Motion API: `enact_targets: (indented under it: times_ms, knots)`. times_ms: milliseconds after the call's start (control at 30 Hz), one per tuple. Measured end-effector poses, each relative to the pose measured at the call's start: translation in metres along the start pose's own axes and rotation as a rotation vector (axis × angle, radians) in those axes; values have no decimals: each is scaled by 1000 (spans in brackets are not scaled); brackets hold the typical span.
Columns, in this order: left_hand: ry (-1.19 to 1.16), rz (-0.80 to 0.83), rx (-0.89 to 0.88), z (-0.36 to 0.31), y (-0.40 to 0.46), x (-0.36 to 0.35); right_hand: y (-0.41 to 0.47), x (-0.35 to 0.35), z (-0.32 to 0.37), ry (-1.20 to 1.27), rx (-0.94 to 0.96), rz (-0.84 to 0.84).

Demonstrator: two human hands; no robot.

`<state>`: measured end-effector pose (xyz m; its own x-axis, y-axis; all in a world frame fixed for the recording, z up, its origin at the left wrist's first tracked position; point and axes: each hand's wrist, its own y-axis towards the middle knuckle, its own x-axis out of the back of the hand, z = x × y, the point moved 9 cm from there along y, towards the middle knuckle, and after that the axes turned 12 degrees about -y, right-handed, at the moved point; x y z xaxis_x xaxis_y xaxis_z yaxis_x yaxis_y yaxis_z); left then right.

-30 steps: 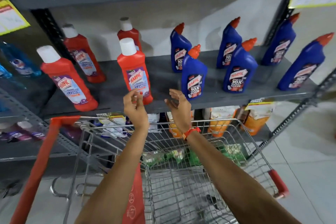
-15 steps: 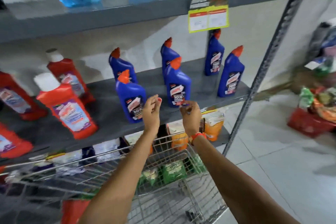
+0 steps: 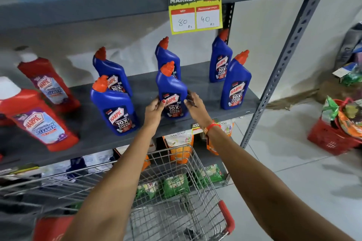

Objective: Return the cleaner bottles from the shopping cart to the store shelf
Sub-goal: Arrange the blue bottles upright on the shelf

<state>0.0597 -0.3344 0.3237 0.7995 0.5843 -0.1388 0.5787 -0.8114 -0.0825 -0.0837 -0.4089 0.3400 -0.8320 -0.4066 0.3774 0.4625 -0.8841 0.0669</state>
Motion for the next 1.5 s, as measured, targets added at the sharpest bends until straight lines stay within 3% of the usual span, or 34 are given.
enact_targets:
  times_ms: [1033, 1167, 1333, 1500]
  knots:
    - [37, 47, -13, -1, -15, -7, -20, 8, -10, 158, -24, -62]
    - [145, 59, -106, -7, -24, -8, -29, 8, -16, 207, -37, -191]
    - [91, -195, -261, 3, -64, 38, -72, -4, -36, 275, -118, -511]
    - [144, -573, -449, -5, -105, 116, -87, -63, -10, 131, -1, -392]
